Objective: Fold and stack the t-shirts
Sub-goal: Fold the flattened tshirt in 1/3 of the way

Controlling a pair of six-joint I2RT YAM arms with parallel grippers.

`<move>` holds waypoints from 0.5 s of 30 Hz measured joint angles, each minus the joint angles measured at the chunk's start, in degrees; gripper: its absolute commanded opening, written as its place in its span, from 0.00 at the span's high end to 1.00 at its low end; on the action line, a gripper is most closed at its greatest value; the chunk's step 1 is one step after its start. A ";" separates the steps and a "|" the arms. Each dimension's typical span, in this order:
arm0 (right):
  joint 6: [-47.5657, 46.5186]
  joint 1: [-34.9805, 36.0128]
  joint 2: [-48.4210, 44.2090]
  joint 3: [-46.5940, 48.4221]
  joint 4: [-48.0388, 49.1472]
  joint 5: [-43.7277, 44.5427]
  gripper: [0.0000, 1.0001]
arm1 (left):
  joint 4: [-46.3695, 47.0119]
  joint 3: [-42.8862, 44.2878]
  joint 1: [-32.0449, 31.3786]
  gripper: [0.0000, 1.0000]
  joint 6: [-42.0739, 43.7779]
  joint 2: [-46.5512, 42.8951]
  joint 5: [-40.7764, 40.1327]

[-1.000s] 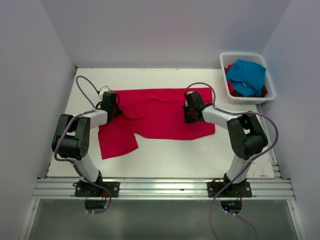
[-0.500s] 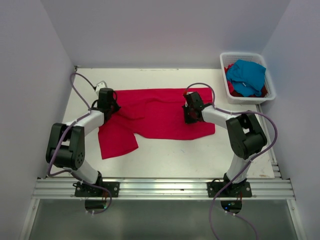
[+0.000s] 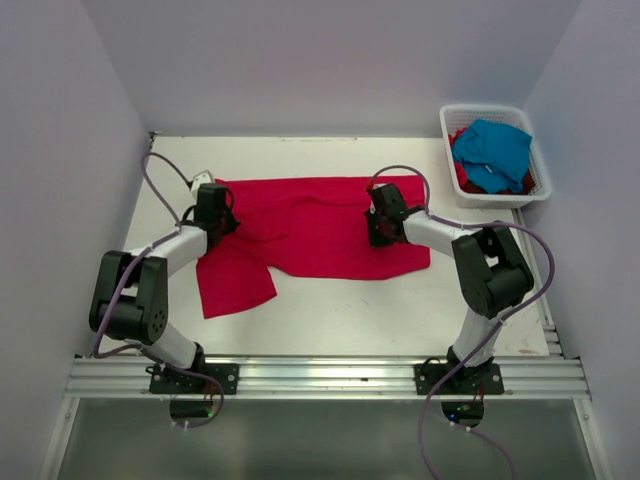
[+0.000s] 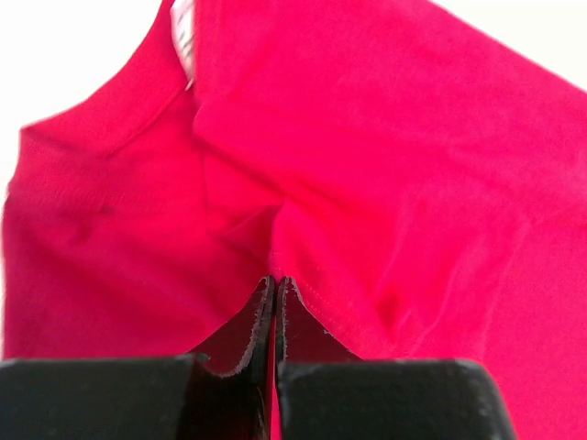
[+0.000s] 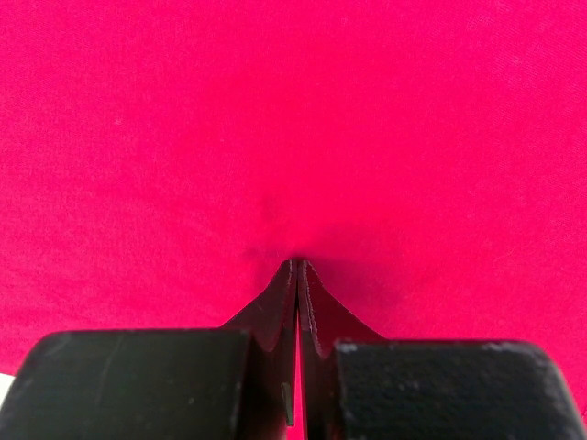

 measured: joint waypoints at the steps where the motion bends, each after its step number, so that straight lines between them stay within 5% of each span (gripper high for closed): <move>1: 0.00 0.00 0.00 0.02 0.00 0.00 1.00 | -0.52 -0.85 0.00 1.00 -0.02 -0.79 0.00; 15: 0.00 0.00 0.00 0.04 0.00 -0.04 1.00 | -4.00 -8.74 0.00 0.98 -0.96 -7.76 -0.04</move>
